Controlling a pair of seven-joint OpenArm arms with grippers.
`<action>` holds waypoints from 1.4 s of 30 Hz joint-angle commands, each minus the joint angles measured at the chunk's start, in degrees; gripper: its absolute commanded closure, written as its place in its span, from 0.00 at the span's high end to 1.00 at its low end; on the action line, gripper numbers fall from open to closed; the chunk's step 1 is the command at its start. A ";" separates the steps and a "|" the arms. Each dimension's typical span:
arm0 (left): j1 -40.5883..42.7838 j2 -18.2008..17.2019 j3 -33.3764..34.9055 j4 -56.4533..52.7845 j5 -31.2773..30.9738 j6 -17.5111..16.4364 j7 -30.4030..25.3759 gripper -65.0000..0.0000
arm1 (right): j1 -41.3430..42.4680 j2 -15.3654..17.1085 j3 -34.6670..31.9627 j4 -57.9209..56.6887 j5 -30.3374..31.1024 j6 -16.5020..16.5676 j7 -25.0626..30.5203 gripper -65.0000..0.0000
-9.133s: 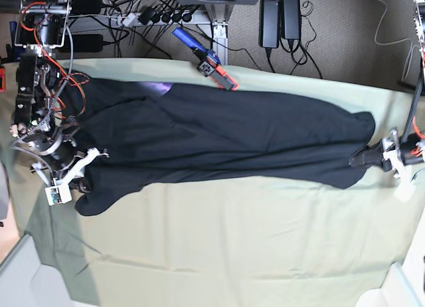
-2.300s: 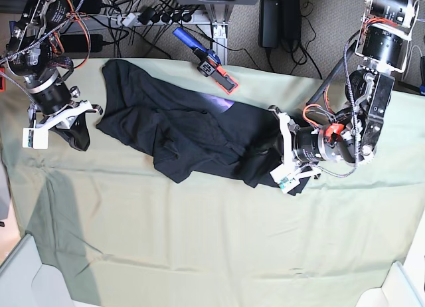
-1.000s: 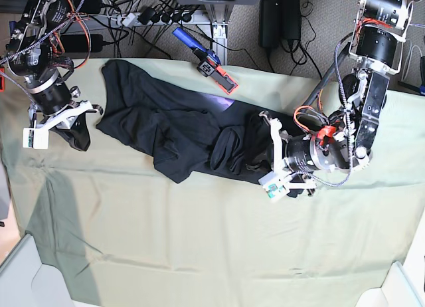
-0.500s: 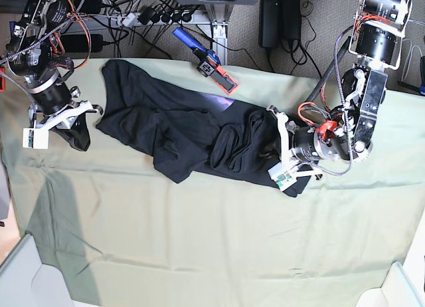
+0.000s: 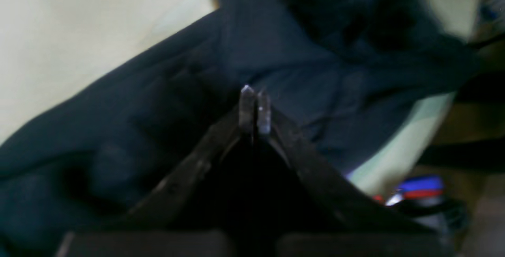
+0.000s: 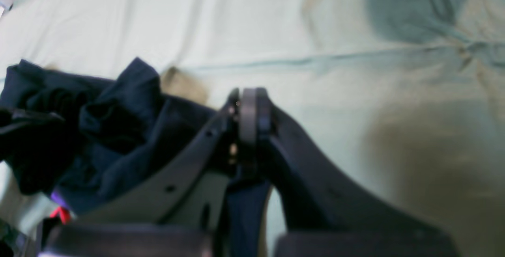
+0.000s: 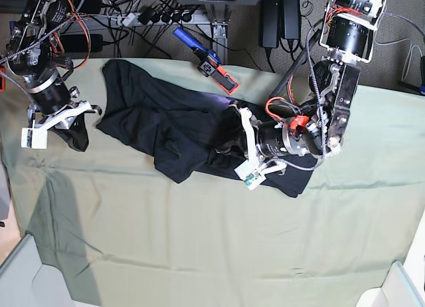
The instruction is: Fold the T-shirt properly
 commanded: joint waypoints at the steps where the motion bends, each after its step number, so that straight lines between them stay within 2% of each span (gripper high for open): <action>1: -1.90 -0.52 -0.74 0.83 -0.39 0.90 -0.96 0.00 | 0.70 0.63 2.40 0.85 0.55 3.26 1.84 0.00; 3: -2.84 -1.03 -2.73 0.98 -0.92 1.60 -0.33 0.00 | 1.22 0.66 7.17 0.83 1.73 2.19 1.29 0.00; 7: -3.65 -3.08 -6.71 1.03 -5.22 1.31 -0.13 0.00 | 0.96 0.63 15.21 0.44 6.88 2.10 -2.89 0.00; 11: -3.65 -3.52 -9.51 1.03 -5.46 1.31 0.11 0.00 | -1.64 0.66 15.04 -1.92 9.05 2.12 -4.39 0.00; 12: -3.65 -3.50 -9.97 1.03 -5.55 1.31 0.07 0.00 | -2.21 0.63 14.19 -2.84 9.62 2.14 -4.48 0.03; 15: -3.56 -3.52 -10.12 1.03 -5.46 1.31 0.11 0.00 | -3.85 0.61 10.67 -5.84 12.24 2.16 -4.39 0.53; 16: -3.48 -3.52 -10.12 1.03 -5.46 1.31 0.13 0.00 | -4.31 0.59 9.18 -6.60 12.50 2.14 -4.39 0.64; 17: -3.45 -3.52 -10.12 1.03 -5.46 1.31 0.11 0.00 | -4.72 0.59 7.54 -7.26 12.55 2.14 -4.39 0.68; 21: -3.48 -3.52 -10.12 1.03 -5.05 1.31 0.07 0.11 | -4.98 -1.18 2.27 -8.55 12.98 2.14 -4.39 0.68; 27: -3.48 -3.52 -10.12 1.03 -5.05 1.33 0.09 0.12 | -4.98 -5.44 -1.75 -8.57 13.05 2.16 -4.42 0.68; 35: -3.48 -4.26 -10.12 1.03 -3.98 1.33 0.02 0.12 | -4.96 -6.29 -1.05 -8.55 12.22 2.16 -4.35 0.68; 42: -3.48 -6.54 -10.12 1.03 -3.78 1.36 -0.61 0.12 | -5.01 -6.32 4.46 -8.55 12.68 2.14 -4.44 0.68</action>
